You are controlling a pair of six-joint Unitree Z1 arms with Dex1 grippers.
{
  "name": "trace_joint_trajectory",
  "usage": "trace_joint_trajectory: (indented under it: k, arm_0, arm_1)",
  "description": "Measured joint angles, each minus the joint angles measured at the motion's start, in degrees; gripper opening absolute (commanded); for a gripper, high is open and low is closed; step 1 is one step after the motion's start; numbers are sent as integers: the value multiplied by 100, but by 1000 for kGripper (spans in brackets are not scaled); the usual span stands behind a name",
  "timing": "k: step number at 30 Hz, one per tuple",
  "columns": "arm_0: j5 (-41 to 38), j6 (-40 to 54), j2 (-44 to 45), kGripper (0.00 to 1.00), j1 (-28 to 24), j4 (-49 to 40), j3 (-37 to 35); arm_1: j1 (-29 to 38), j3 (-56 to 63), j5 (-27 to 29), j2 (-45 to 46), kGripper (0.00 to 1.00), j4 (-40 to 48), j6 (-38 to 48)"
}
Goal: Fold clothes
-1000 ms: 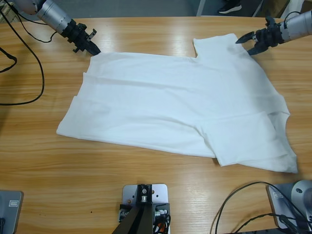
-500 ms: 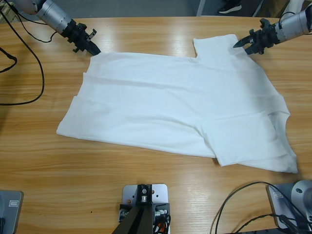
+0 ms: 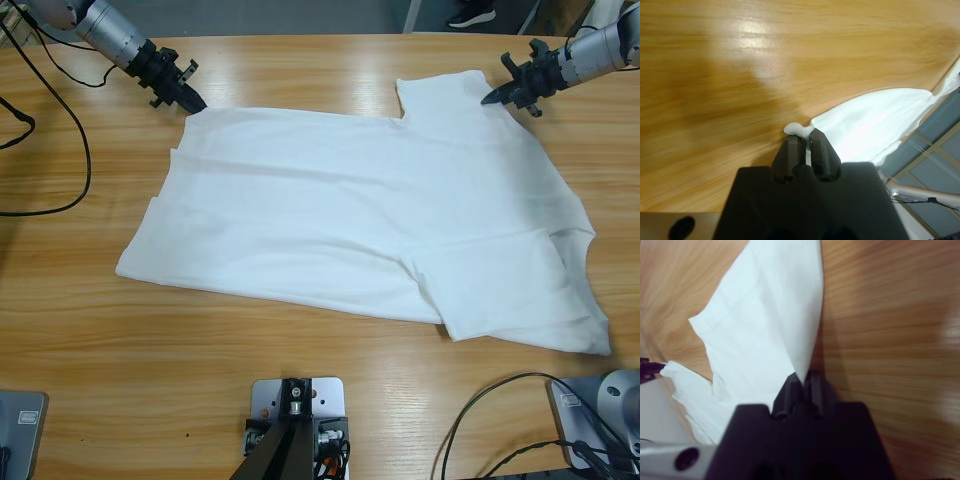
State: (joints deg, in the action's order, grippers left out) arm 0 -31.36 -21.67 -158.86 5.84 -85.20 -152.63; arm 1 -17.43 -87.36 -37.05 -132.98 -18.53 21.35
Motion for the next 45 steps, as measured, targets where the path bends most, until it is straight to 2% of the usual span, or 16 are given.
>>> trace_joint_trajectory:
  k: [19,45]
  arm_0:
    - [0,23,51,0,0,-24,50]
    - [0,320,834,0,15,-58,94]
  arm_1:
    - [0,5,0,94,0,-118,-24]
    - [5,501,-1,1202,0,-591,-206]
